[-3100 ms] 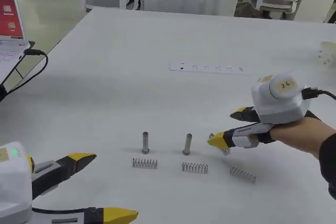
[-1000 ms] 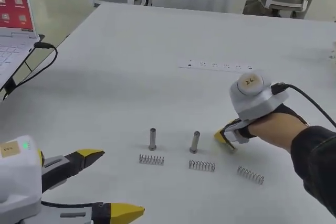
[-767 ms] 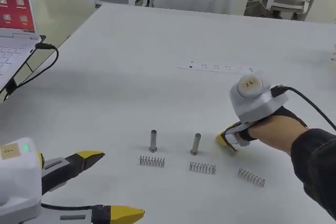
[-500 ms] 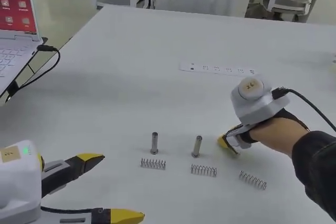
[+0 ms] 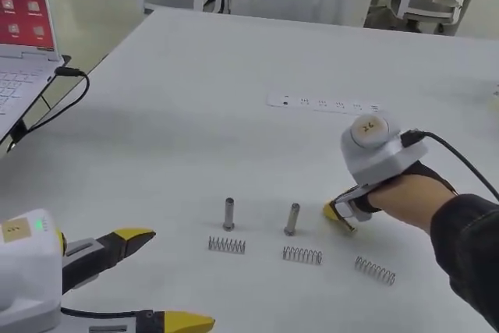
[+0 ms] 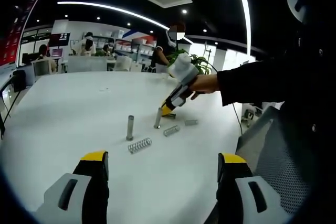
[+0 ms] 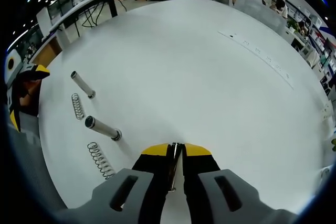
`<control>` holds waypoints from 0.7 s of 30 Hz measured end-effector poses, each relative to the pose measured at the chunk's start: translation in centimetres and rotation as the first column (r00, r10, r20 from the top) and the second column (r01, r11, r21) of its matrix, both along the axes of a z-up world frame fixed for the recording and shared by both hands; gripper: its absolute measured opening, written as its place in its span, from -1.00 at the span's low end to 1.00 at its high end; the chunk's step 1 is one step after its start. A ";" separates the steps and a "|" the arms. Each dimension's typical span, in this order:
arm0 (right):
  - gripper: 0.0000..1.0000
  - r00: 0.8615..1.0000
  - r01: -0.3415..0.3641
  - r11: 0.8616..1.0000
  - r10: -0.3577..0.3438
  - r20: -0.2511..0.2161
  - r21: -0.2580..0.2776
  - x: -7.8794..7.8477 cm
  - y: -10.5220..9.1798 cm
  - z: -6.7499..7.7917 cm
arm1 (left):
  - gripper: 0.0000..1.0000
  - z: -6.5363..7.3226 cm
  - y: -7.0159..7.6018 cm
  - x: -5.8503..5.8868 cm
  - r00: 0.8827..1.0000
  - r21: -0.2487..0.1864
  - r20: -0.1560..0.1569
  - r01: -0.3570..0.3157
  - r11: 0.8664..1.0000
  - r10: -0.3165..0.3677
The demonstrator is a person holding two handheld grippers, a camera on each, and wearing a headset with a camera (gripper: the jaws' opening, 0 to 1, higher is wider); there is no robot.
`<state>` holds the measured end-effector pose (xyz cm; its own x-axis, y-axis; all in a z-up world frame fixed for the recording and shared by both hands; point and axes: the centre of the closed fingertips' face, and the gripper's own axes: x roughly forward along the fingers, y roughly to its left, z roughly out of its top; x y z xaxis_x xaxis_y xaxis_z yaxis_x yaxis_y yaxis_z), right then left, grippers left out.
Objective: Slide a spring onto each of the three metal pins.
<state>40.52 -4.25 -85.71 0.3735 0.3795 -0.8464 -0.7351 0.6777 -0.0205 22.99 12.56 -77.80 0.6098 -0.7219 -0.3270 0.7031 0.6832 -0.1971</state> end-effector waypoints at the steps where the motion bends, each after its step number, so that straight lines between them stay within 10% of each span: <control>1: -0.87 1.000 0.003 1.000 -0.003 -0.001 0.000 0.0 0.0 0.0 | 0.65 0.0 0.0 0.0 1.000 0.000 0.000 0.000 1.000 0.000; 21: -0.89 1.000 0.026 1.000 -0.026 0.015 0.006 0.0 -0.4 0.7 | 0.64 0.0 0.0 0.1 1.000 0.001 0.001 0.002 1.000 -0.002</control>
